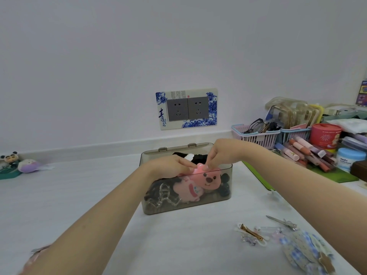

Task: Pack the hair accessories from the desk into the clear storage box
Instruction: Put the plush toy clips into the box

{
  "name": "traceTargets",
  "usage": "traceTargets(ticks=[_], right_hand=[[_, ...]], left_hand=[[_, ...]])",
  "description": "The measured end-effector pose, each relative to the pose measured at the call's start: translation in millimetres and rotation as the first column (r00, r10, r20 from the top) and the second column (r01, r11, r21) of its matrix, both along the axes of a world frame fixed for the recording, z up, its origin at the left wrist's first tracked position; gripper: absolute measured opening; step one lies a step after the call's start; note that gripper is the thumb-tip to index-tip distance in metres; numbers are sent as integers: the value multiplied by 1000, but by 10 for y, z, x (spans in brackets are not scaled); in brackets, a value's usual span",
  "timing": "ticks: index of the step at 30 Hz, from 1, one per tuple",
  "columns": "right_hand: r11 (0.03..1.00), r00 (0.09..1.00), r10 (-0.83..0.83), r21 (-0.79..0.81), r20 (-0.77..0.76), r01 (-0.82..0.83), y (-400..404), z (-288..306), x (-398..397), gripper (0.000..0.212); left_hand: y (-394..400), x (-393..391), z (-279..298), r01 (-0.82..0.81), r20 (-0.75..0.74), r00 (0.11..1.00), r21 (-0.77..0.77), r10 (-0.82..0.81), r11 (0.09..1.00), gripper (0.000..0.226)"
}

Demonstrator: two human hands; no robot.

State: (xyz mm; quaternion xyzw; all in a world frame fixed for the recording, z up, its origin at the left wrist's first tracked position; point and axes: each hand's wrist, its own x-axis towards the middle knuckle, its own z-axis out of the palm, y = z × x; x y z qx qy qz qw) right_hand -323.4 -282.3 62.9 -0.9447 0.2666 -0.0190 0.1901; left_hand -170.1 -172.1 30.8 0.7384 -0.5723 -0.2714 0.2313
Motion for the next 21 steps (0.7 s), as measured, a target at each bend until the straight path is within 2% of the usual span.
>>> traceTargets(ticks=[4,9,11,15,19,21], right_hand=[[999,998,-36,-35,-51,34,9,0,82,17],[995,992,-69,-83,-107,60,31,-40,148,32],[995,994,-71,-78,-83,64,40,-42,116,31],[999,999,-41,-3,26,41,32,5,-67,26],[998,987,-47,42,152,41,69,-48,-155,24],[999,986,-45,26,164,41,97,-129,-146,22]], left_hand=[[-30,10,-7,-33,16,999,12,33,999,21],[-14,-52,-17,-29,31,999,-1,29,1000,25],[16,-89,-17,-23,69,997,-66,28,998,29],[83,-136,23,-55,-57,998,-282,41,958,26],[138,-155,-38,-32,160,984,-280,80,960,38],[149,-175,-58,-46,189,978,-230,91,972,42]])
